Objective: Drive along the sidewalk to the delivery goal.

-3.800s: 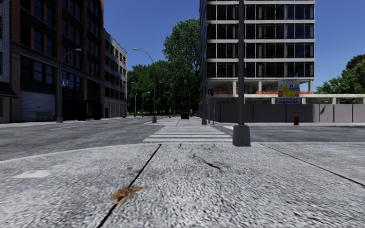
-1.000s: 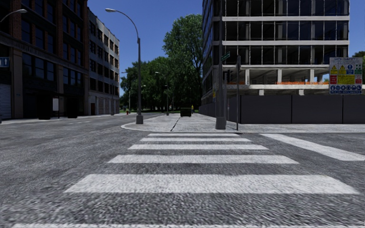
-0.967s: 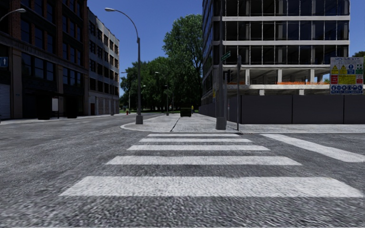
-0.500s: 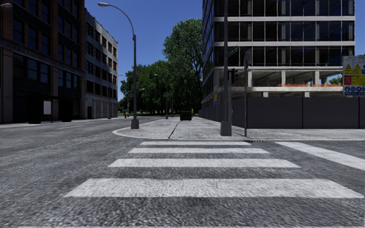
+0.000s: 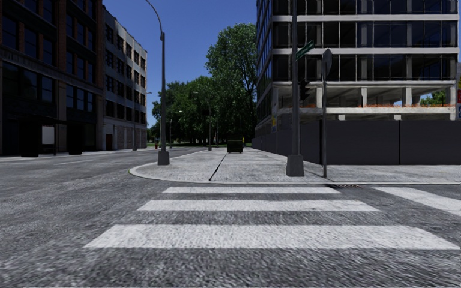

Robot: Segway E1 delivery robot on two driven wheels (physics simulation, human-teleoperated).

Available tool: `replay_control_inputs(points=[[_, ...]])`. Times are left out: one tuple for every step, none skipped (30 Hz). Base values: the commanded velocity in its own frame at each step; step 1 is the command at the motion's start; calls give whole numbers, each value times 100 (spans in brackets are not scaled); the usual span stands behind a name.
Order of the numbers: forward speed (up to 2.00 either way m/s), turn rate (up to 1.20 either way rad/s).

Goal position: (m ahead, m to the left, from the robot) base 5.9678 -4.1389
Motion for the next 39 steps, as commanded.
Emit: replay_control_inputs(points=[[179,0],[179,0],[167,0],[155,0],[147,0],[147,0],[142,0],[138,0],[137,0],[137,0],[137,0],[136,0],[136,0],[136,0],[135,0],[135,0],[135,0],[134,0],[133,0],[132,0],[132,0],[132,0],[132,0],[132,0],[132,0],[131,0],[131,0],[131,0],[131,0],[131,0],[135,0],[140,0],[140,0],[144,0],[150,0],[150,0],[154,0],[161,0],[166,0]])
